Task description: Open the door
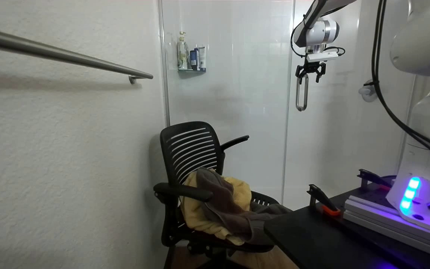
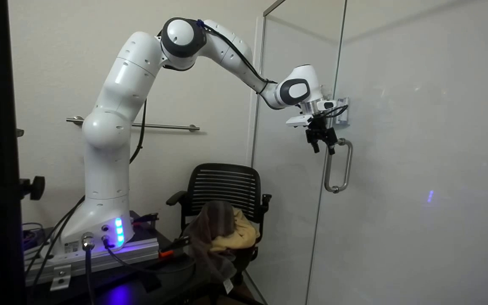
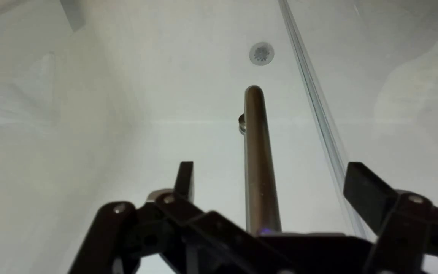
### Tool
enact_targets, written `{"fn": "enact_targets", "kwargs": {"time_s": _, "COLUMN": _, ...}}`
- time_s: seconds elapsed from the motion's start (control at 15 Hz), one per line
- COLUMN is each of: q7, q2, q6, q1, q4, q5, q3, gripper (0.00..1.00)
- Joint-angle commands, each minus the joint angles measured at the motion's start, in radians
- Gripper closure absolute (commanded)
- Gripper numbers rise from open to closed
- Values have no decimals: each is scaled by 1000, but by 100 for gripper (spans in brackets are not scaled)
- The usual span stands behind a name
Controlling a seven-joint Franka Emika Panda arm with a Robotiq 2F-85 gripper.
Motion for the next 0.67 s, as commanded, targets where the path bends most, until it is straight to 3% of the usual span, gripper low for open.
{"fn": "enact_targets", "kwargs": {"time_s": 0.0, "q7": -23, "q2": 68, "q6": 40, "q1": -36, "q4": 40, "q5": 35, "q3": 25, "gripper": 0}}
{"fn": "enact_targets", "kwargs": {"time_s": 0.33, "q7": 9, "q2": 144, "q6": 167, "q1": -33, "q4": 97, "q5": 30, "q3": 26, "gripper": 0}}
{"fn": "enact_targets", "kwargs": {"time_s": 0.53, "q7": 16, "q2": 114, "q6": 133, "q1": -25, "q4": 60, "q5": 11, "q3": 18, "gripper": 0}}
{"fn": "enact_targets", "kwargs": {"time_s": 0.6, "q7": 17, "q2": 112, "q6": 125, "q1": -23, "q4": 58, "q5": 8, "q3": 17, "gripper": 25}}
